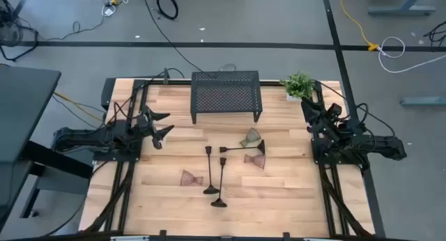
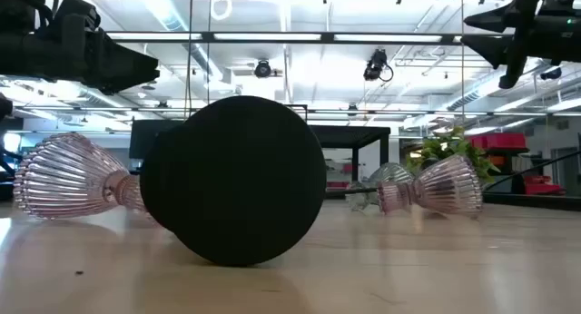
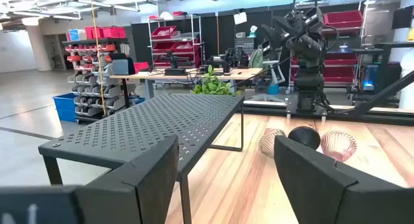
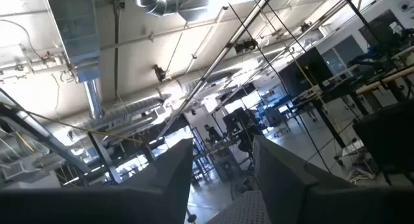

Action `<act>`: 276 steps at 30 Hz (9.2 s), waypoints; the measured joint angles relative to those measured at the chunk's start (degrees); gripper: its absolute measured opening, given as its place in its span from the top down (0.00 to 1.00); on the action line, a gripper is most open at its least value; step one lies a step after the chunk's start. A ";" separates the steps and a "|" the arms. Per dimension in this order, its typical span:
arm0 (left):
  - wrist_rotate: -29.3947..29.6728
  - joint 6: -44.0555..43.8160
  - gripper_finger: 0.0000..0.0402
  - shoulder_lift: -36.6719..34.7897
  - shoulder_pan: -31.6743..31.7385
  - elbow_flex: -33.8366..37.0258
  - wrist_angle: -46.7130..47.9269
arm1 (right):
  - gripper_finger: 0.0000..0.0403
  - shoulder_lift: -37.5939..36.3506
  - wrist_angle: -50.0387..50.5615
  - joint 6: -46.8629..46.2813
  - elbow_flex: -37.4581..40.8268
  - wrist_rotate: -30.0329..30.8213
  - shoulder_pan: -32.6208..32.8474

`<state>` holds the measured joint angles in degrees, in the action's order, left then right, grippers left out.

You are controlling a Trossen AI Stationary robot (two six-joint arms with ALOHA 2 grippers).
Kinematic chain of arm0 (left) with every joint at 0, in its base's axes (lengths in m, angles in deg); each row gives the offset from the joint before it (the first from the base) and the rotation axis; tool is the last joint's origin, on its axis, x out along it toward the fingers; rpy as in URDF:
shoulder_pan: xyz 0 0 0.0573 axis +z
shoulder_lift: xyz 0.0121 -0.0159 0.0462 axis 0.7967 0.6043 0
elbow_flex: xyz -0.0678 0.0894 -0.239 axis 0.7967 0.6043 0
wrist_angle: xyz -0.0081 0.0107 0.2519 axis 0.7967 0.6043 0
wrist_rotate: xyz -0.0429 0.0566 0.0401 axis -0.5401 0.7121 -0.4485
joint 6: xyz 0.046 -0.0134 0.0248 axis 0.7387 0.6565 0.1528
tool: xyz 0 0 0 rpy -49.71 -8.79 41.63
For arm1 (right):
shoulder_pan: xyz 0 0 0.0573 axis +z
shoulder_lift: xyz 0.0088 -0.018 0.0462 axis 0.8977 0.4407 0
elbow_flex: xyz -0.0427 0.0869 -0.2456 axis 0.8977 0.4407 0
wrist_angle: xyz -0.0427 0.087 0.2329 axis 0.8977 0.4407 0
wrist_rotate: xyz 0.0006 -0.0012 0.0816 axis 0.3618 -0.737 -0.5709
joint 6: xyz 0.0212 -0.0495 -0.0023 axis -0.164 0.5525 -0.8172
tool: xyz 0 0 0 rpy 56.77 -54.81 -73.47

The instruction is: Pick & Place candle stick holders

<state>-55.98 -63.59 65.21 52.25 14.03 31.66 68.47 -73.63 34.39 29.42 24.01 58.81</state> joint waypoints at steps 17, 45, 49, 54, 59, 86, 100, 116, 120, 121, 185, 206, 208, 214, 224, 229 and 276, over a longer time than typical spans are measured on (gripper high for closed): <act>0.00 -0.02 0.37 0.00 -0.01 -0.01 0.00 | 0.60 0.00 0.02 0.00 0.00 0.00 -0.02; 0.00 -0.02 0.37 0.00 0.01 0.00 -0.01 | 0.60 0.00 0.02 0.00 -0.01 0.00 -0.02; -0.01 -0.02 0.37 0.00 0.01 0.00 0.00 | 0.60 0.00 0.02 0.00 0.00 0.00 -0.02; 0.00 -0.01 0.37 0.00 0.00 0.00 -0.01 | 0.60 0.00 0.00 0.00 0.00 0.00 -0.02; -0.01 -0.02 0.37 0.00 0.01 0.01 -0.02 | 0.60 0.00 0.00 0.00 0.00 0.00 0.00; 0.00 -0.03 0.37 0.00 -0.01 0.01 -1.81 | 0.60 0.00 0.00 0.00 0.00 0.00 -0.02; -0.03 -6.10 0.37 0.00 0.00 0.01 -3.37 | 0.60 0.00 0.02 0.00 0.00 0.00 -0.01; -0.03 -6.08 0.37 0.00 -0.01 0.00 -2.97 | 0.60 0.00 0.00 0.00 0.00 0.00 -0.01; -0.03 -6.63 0.37 0.00 -0.01 0.01 -2.97 | 0.60 0.00 -1.37 0.00 0.00 0.00 -0.01; -0.03 -7.21 0.37 0.00 -0.01 -0.01 -2.95 | 0.60 0.00 -2.08 0.07 0.00 0.04 -0.01; 0.16 -8.87 0.37 0.01 0.00 -0.01 0.74 | 0.60 93.04 70.20 37.54 -68.23 -2.36 12.71; 0.16 -9.03 0.37 0.01 0.00 -0.01 1.11 | 0.60 101.93 73.50 32.61 -68.19 -3.46 14.27; 0.16 -8.98 0.37 0.02 -0.01 -0.01 1.16 | 0.60 102.64 73.51 33.03 -68.19 -3.48 13.91; 0.16 -9.01 0.37 0.02 0.01 -0.01 1.18 | 0.60 103.14 73.62 33.26 -68.19 -3.53 12.50; 0.16 -8.95 0.37 0.02 0.00 -0.01 1.20 | 0.60 103.14 72.66 34.99 -67.08 -6.45 10.66; 0.16 -8.93 0.37 0.02 -0.01 -0.01 1.22 | 0.60 103.14 67.93 36.49 -63.84 -8.01 10.65; -0.02 -9.01 0.37 0.00 -0.01 -0.01 0.95 | 0.58 106.71 62.33 25.82 -62.85 -17.77 10.59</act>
<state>-56.00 -72.60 65.21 52.24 14.02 32.61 175.18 -11.30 60.20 -33.43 6.25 69.40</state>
